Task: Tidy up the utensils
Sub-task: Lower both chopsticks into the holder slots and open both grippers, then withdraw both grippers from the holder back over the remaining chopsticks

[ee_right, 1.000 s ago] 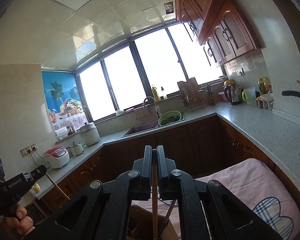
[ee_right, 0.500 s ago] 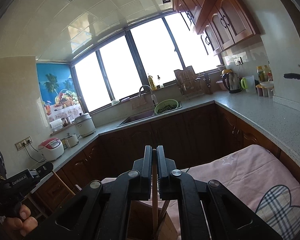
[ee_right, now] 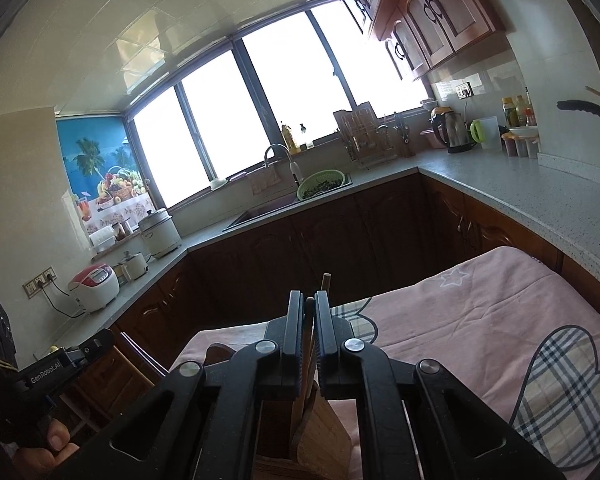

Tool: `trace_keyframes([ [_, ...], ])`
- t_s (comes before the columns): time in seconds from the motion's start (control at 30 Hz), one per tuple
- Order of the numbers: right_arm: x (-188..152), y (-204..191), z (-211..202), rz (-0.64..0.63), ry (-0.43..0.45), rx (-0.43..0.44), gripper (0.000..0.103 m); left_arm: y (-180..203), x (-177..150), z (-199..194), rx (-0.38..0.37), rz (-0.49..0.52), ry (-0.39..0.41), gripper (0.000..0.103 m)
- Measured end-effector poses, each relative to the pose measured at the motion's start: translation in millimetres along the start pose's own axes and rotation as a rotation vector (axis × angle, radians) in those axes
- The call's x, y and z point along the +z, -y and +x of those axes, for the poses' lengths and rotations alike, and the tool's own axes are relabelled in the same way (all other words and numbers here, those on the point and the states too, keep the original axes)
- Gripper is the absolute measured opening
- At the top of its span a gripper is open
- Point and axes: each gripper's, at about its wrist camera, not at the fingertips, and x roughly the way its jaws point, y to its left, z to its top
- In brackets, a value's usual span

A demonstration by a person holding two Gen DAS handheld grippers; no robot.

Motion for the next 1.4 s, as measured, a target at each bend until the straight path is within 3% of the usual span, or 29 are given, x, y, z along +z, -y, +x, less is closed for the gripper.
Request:
trace_keyframes([
  [0.33,0,2,2,0.008,-0.032,0.000,0.010,-3,0,2,-0.003,0.008,-0.012,0.004],
  [0.4,1,1,0,-0.002,-0.034,-0.001,0.013,-3,1,1,-0.009,0.006,-0.018,0.015],
  [0.47,0,0,-5,-0.001,-0.028,0.007,0.030,-4,0,-3,-0.007,-0.002,-0.011,0.032],
  [0.5,1,0,-7,0.003,-0.021,0.015,0.048,-4,-1,-6,-0.004,-0.004,-0.005,0.040],
  [0.53,1,0,-10,0.004,-0.011,0.015,0.057,-4,-1,-8,-0.003,-0.004,-0.003,0.043],
  [0.6,2,0,-16,0.007,0.003,0.016,0.064,-3,-3,-13,-0.003,-0.008,-0.005,0.056],
  [0.7,3,3,-24,0.022,0.015,0.030,0.079,-3,-7,-21,0.004,-0.004,-0.003,0.068],
  [0.8,4,4,-31,0.027,0.018,0.035,0.082,-4,-12,-32,0.007,-0.004,-0.002,0.078],
  [0.93,2,4,-42,0.029,0.011,0.053,0.096,-2,-17,-49,0.010,0.021,-0.010,0.081],
  [1.4,-21,2,-101,0.018,-0.025,0.075,0.098,0,-49,-110,0.017,0.033,-0.100,0.086],
])
